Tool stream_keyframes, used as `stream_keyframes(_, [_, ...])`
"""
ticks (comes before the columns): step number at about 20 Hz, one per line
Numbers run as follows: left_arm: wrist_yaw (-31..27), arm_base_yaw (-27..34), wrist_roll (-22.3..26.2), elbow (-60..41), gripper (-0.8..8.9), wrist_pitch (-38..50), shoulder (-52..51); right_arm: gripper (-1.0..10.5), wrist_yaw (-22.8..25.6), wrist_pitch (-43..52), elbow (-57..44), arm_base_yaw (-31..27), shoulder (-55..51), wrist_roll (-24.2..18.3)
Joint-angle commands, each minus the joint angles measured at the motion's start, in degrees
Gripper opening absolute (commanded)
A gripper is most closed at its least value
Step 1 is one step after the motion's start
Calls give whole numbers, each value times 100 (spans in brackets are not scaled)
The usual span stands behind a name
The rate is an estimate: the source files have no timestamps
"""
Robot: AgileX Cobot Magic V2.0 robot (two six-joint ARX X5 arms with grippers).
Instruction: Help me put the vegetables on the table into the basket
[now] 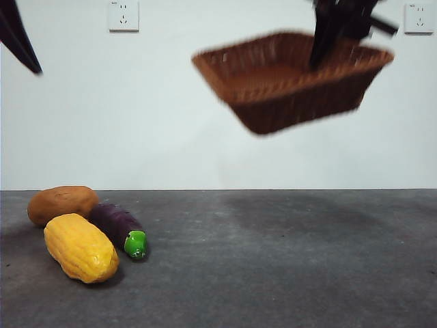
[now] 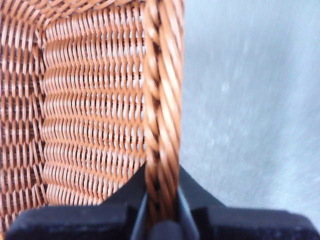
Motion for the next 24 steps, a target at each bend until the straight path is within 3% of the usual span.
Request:
stream_keyframes(1, [-468,-450,-487,15,627,111,496,-12,-61,-114,-13,7,-551,-140])
stream_keyframes(6, [-883,-1187,-1467,15,625,922,1652,-12,-105,-708,-13,7,-1379,-400])
stream_keyframes(9, [-1228,-1482,-1832,17,624,938,2227,-12,-103,-992,-13,7,-1665,-505])
stream_keyframes(15, [-1311,-1735,-2511,24,623,1307,2785,-12,-214,-1257,-15,7,-1987,-538])
stream_keyframes(16, [-1381,-1742,-2601,33,607,1287,2817,-12,-367,-1322,-15,7,-1996,-577])
stream_keyframes(18, [-1373,-1742,-2616,42,420,1290,2874,-12,-459,-1432,-15,7,-1996,-643])
stream_keyframes(20, [-1377,-1742,-2618,42,314,1292,2883,-12,-474,-1438,-15,7,-1996,-664])
stream_keyframes(24, [-1528,-1742,-2811,42,280,1241,2892,-12,-693,-1401,-15,7,-1996,-667])
